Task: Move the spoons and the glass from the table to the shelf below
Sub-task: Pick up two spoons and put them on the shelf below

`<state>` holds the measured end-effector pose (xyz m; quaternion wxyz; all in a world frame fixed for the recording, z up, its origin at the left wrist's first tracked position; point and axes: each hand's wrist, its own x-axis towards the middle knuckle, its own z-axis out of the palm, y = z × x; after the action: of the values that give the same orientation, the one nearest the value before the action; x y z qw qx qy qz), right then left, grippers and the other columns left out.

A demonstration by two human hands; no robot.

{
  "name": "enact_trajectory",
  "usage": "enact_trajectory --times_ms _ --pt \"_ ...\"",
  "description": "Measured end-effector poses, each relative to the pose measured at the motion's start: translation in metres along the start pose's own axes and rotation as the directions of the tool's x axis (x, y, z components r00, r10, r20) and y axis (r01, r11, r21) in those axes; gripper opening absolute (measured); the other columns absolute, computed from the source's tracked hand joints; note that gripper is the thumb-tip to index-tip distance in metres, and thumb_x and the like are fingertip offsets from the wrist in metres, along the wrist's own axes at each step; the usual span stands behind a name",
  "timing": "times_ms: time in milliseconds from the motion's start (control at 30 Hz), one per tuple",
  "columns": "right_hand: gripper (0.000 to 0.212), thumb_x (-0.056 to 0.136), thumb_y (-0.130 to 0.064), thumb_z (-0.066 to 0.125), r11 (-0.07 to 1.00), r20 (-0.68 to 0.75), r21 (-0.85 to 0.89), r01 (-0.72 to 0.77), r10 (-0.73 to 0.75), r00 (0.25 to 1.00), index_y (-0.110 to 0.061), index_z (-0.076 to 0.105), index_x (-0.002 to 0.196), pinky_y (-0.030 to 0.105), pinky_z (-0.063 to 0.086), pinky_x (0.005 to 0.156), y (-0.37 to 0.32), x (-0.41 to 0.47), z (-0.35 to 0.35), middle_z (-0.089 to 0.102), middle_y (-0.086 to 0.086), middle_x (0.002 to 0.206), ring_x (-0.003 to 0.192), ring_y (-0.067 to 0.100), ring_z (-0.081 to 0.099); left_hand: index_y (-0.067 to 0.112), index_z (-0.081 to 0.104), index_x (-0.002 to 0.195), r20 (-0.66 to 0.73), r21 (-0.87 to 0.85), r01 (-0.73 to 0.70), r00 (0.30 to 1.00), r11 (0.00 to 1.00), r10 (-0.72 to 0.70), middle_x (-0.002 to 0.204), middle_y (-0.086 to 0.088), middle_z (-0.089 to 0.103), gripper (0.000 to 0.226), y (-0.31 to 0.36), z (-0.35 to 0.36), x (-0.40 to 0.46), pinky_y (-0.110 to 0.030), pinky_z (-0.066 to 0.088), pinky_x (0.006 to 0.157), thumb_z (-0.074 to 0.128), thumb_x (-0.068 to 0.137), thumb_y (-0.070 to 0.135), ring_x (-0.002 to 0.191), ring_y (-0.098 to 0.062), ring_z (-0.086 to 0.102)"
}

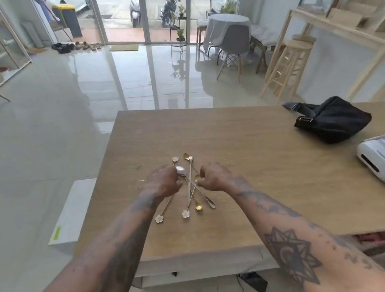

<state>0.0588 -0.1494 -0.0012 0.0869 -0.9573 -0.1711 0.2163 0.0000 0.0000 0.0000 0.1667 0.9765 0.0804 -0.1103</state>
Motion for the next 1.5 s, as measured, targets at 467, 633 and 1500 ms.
enact_trajectory --times_ms 467,633,1500 --pt "0.025 0.092 -0.023 0.061 0.975 0.095 0.086 -0.203 0.195 0.976 -0.013 0.057 0.069 0.027 0.040 0.055 0.005 0.025 0.028 0.056 0.002 0.074 0.076 0.021 0.056 0.015 0.058 0.083 0.089 -0.154 0.119 0.990 0.981 -0.106 0.084 -0.003 0.064 0.024 0.011 0.033 0.050 -0.031 0.046 0.065 0.074 0.083 0.033 0.077 -0.021 0.061" --pt "0.021 0.091 -0.028 0.063 0.962 0.061 0.125 -0.243 0.237 0.970 -0.010 0.067 0.080 0.029 0.044 0.061 0.013 0.024 0.024 0.060 0.005 0.082 0.079 0.020 0.058 0.015 0.056 0.068 0.118 -0.208 0.174 0.981 0.963 -0.151 0.068 0.000 0.058 0.020 0.012 0.035 0.056 -0.024 0.042 0.049 0.070 0.082 0.017 0.060 -0.016 0.056" --pt "0.002 0.094 -0.004 0.061 0.293 -0.145 0.948 0.126 0.044 0.988 -0.003 0.061 0.093 0.029 0.049 0.053 0.014 -0.134 -0.037 0.059 0.010 0.070 0.057 0.020 0.054 -0.001 0.073 0.088 -0.147 -0.892 -0.016 0.955 0.452 -0.257 0.071 -0.006 0.070 0.022 0.050 -0.028 -0.110 -0.028 0.046 0.058 0.070 0.090 0.020 0.052 -0.013 0.057"
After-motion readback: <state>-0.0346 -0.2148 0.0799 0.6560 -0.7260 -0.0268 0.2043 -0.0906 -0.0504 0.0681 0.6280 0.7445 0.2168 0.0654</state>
